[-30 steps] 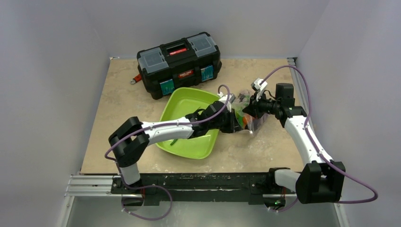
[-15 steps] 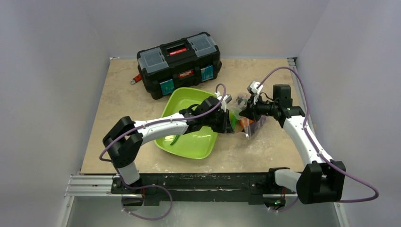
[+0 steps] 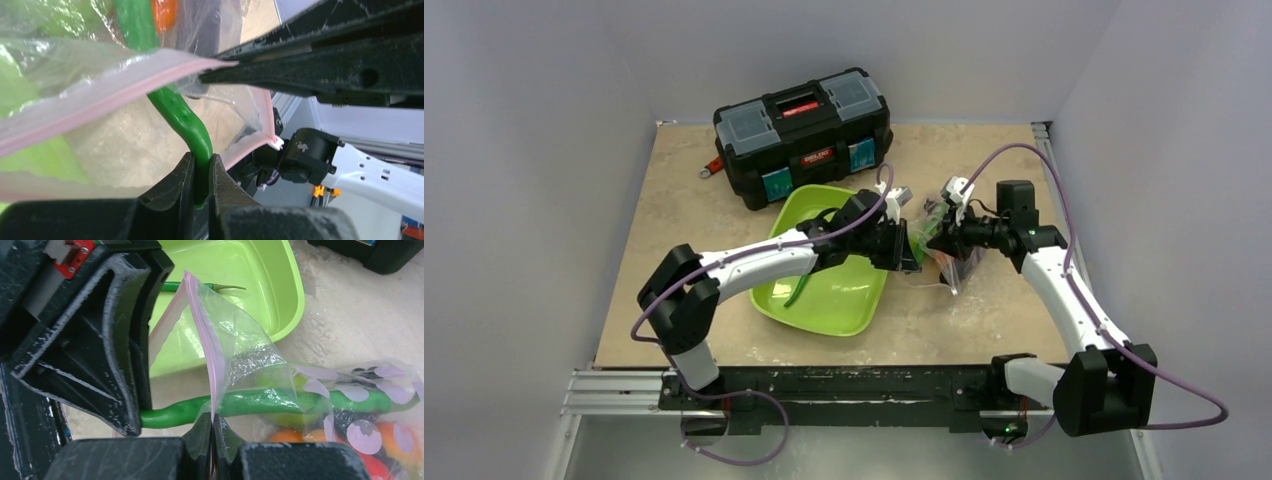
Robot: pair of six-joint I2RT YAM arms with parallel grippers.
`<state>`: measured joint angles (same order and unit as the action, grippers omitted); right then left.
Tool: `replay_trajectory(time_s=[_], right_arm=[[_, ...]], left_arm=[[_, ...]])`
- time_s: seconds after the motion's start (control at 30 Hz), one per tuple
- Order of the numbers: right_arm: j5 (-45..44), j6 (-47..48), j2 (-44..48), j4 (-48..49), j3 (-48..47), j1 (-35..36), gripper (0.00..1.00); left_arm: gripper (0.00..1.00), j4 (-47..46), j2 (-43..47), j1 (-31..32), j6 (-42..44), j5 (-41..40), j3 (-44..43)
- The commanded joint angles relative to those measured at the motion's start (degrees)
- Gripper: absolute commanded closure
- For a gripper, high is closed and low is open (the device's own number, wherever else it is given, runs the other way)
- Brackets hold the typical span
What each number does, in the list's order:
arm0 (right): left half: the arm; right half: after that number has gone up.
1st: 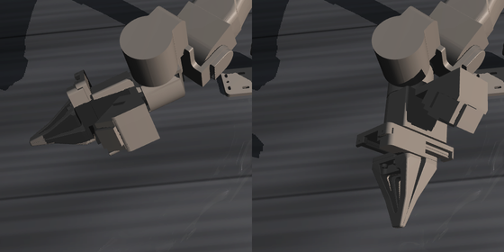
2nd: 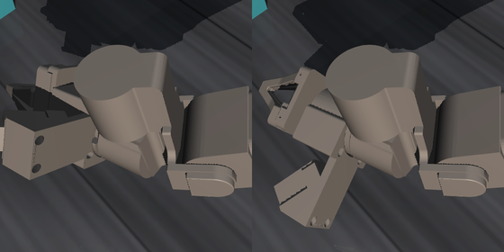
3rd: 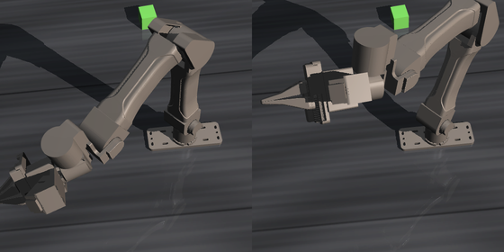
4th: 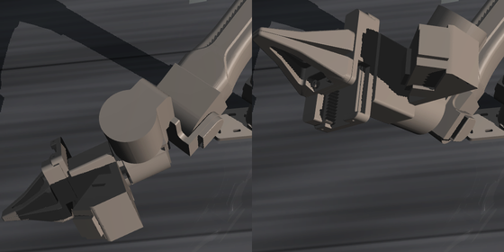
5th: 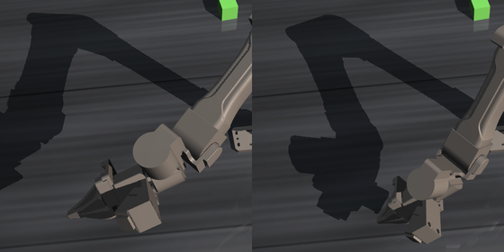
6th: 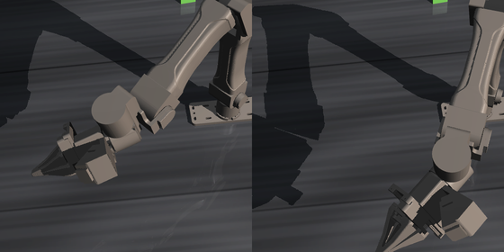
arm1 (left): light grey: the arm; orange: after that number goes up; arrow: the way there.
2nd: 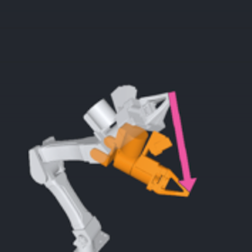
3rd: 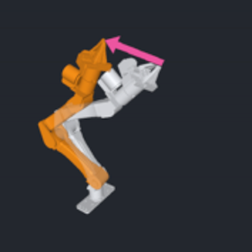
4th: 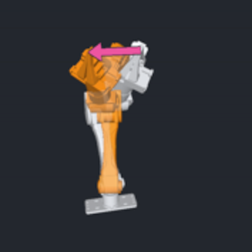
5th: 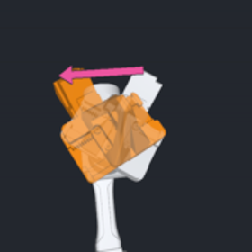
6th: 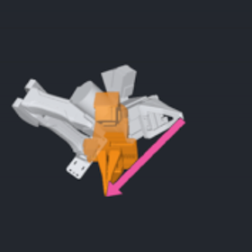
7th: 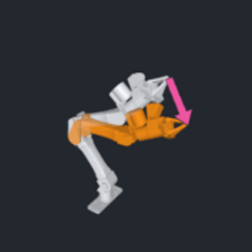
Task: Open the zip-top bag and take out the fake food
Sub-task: Pick up the fake vegetable from the zipper food storage bag.
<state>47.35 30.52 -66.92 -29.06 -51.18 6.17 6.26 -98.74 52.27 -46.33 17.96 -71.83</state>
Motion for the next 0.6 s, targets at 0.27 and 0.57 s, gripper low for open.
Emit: replay_trajectory(time_s=[0.27, 0.57], right_arm=[[-3.8, -0.6, 1.9, 2.2, -0.2, 0.2, 1.00], [-4.7, -0.5, 1.9, 2.4, -0.4, 0.1, 1.00]], left_arm=[[1.00, 8.9, 11.8, -0.7, 6.9, 6.6, 2.3], [1.00, 18.6, 18.3, -1.1, 13.4, 8.6, 6.1]])
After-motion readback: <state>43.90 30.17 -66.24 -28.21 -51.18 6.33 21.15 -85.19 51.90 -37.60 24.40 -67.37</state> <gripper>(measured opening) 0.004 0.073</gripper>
